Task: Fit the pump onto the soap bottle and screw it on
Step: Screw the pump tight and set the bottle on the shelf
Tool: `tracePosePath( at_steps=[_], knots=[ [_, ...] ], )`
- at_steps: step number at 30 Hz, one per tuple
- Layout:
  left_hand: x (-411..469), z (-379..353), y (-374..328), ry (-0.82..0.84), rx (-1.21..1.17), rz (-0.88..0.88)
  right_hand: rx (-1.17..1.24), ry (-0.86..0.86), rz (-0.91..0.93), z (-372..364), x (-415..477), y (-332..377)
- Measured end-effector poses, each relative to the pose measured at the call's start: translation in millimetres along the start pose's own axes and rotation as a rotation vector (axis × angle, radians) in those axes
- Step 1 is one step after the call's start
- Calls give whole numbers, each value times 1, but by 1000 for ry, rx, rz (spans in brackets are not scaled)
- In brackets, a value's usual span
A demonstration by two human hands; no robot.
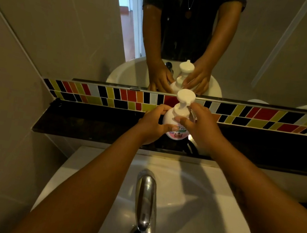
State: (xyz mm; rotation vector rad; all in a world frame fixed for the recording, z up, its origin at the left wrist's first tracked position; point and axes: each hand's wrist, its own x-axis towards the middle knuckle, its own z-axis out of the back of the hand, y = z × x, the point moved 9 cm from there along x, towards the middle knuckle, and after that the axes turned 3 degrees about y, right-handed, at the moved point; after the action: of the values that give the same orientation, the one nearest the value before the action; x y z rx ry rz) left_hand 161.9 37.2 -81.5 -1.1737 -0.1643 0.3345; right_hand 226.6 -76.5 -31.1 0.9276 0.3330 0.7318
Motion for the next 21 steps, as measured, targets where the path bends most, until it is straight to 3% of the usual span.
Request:
tracePosePath(
  at_steps=[4, 11, 18, 21],
  knots=[
    [1, 1, -2, 57, 0, 6, -61, 142, 128, 28, -1, 35],
    [6, 13, -1, 99, 92, 27, -635, 312, 335, 22, 2, 72],
    [3, 24, 1, 89, 135, 19, -532, 193, 329, 9, 3, 75],
    [0, 34, 4, 81, 141, 32, -536, 269, 288, -4, 6, 71]
  ],
)
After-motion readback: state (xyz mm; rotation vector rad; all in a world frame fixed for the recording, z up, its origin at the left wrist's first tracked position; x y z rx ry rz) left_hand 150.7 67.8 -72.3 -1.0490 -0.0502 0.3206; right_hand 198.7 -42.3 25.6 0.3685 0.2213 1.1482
